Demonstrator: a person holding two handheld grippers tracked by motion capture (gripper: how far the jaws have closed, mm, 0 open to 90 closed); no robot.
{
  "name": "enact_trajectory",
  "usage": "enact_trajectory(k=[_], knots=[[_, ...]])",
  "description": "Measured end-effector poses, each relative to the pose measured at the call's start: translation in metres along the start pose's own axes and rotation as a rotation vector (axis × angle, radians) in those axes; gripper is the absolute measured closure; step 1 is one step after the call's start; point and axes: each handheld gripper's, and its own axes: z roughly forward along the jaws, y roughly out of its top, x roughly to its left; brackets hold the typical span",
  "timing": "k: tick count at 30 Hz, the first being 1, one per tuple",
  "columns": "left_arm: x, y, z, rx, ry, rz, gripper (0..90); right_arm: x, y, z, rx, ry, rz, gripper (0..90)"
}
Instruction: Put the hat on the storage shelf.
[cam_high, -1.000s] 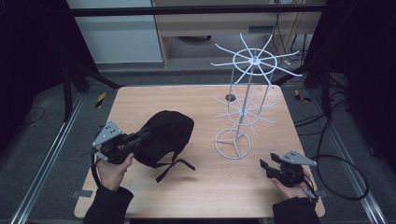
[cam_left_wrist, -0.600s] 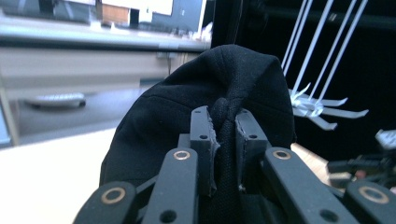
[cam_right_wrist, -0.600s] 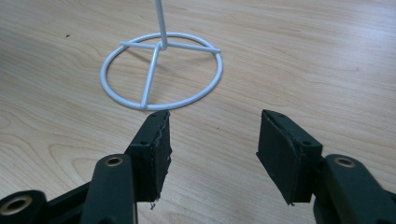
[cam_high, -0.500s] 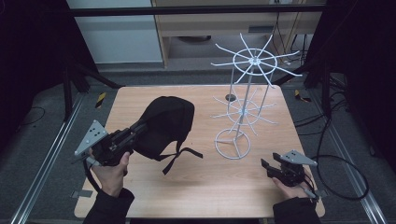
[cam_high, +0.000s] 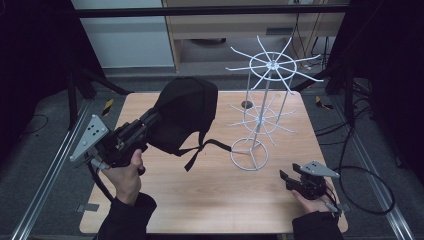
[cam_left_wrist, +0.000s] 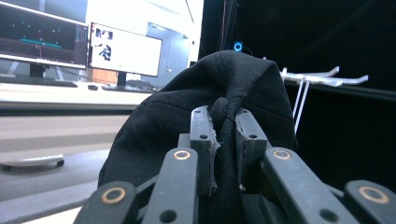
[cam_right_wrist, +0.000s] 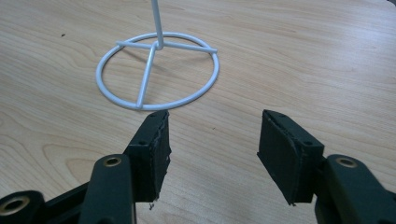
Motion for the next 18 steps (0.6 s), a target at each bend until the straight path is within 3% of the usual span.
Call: enact_trajectory(k=[6, 12, 18], knots=[[0.0, 0.008, 0.01, -0.051, -0.005, -0.035, 79.8, 0.0, 0.0, 0.001, 0.002, 0.001, -0.001, 43.1], [-0.002, 0.015, 0.018, -0.071, -0.018, -0.039, 79.8, 0.0, 0.0, 0.001, 0.003, 0.001, -0.002, 43.1], [-0.005, 0.023, 0.025, -0.057, -0.03, -0.026, 79.8, 0.0, 0.0, 0.001, 0.002, 0.002, -0.002, 43.0]])
